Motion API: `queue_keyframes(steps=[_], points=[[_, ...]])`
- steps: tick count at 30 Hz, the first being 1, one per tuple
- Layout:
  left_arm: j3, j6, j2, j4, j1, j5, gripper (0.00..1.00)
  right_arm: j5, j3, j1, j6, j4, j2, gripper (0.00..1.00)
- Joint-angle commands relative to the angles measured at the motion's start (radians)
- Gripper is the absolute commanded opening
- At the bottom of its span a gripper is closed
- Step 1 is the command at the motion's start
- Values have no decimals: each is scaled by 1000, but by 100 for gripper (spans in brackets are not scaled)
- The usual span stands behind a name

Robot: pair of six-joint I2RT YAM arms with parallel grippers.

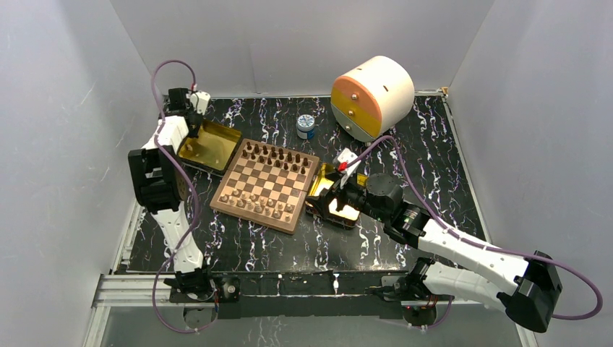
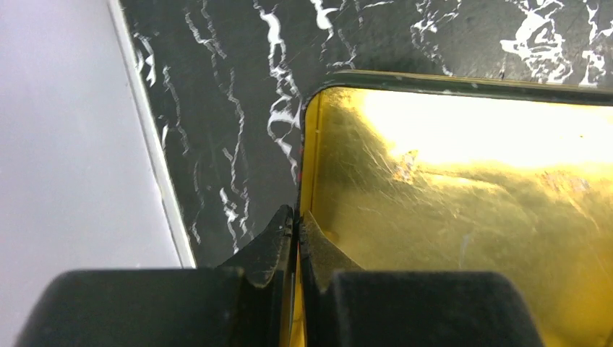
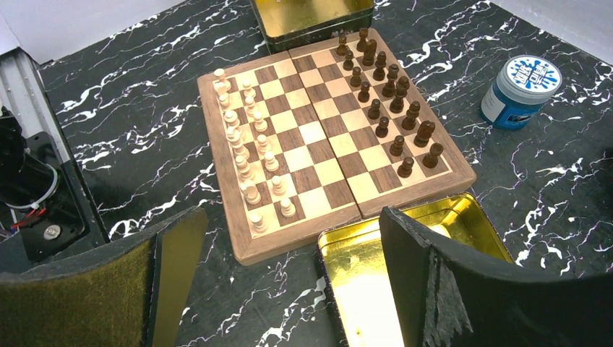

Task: Set up the chess pieces on the board
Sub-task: Adjust the storage box at the center of the board.

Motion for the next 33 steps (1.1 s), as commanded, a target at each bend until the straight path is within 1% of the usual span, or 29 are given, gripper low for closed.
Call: queue_keyframes(steps=[1,4,9,18,23,33], points=[[49,21,45,40,-22,81,0,12,31,1,-12,48,3,99],[101,43,81,10,-30,63,0,22,38,1,-18,32,-2,99],[135,102,117,-28,-39,18,0,37,29,1,-27,36,-4,99],[60,170,115,-41,-39,-34,0,47,29,0,-52,46,15,98],[-24,186,77,-14,-36,-56,0,51,23,0,-65,57,20,99],[-88,226,23,0,-6,-22,0,49,22,1,-73,68,22,99]])
